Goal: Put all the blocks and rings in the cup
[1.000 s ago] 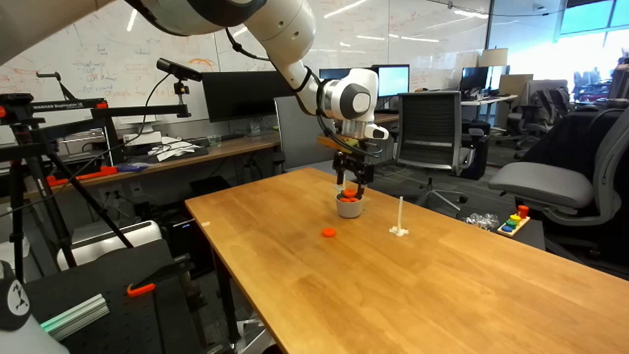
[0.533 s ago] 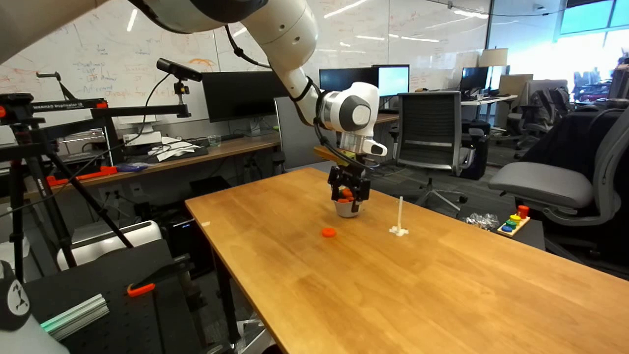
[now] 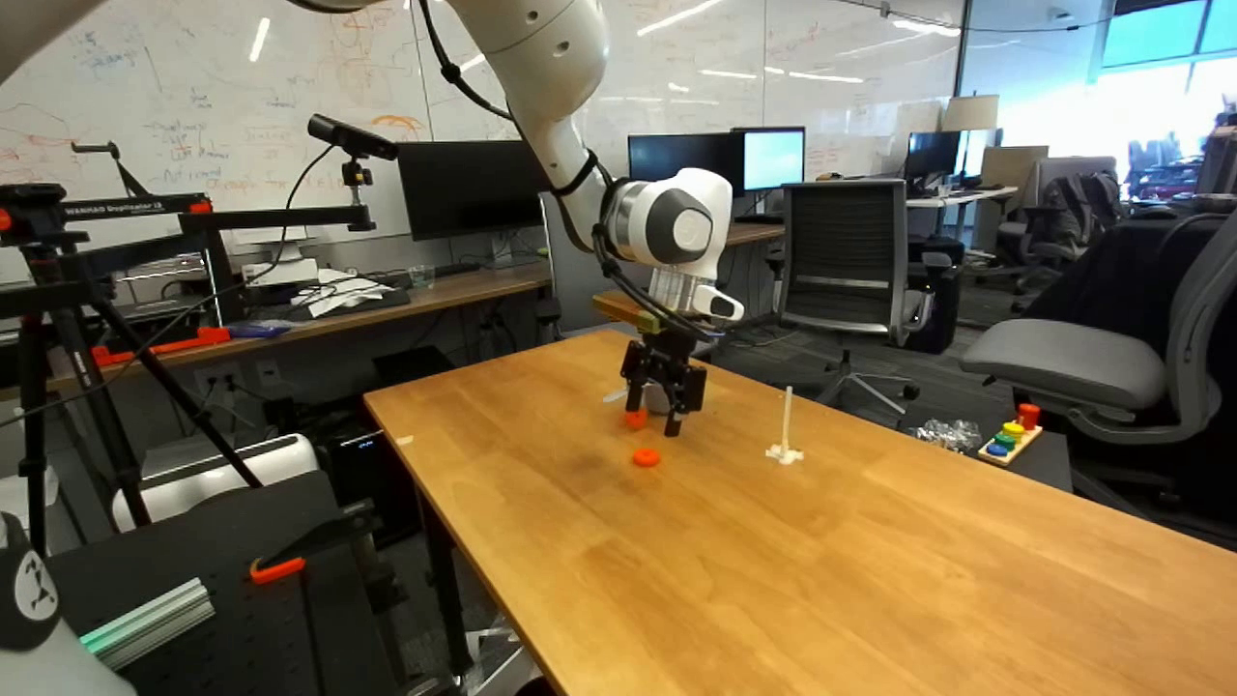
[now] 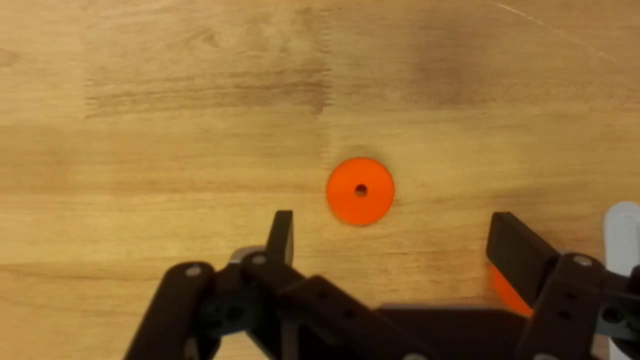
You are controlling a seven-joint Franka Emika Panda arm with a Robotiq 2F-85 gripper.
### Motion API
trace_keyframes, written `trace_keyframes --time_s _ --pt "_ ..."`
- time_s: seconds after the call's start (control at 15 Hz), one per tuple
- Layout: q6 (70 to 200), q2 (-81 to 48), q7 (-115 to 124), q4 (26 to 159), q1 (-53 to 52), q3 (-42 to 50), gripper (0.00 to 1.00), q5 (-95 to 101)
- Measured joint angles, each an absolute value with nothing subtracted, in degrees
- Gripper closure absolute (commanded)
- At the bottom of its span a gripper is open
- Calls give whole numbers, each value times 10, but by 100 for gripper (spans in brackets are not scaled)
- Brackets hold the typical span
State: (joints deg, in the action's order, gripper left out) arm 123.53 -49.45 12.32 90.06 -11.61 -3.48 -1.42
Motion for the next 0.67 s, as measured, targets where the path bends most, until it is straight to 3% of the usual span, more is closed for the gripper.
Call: trace_keyframes --time_s 0.67 --pt "1242 -428 121 984 -112 -36 0 -15"
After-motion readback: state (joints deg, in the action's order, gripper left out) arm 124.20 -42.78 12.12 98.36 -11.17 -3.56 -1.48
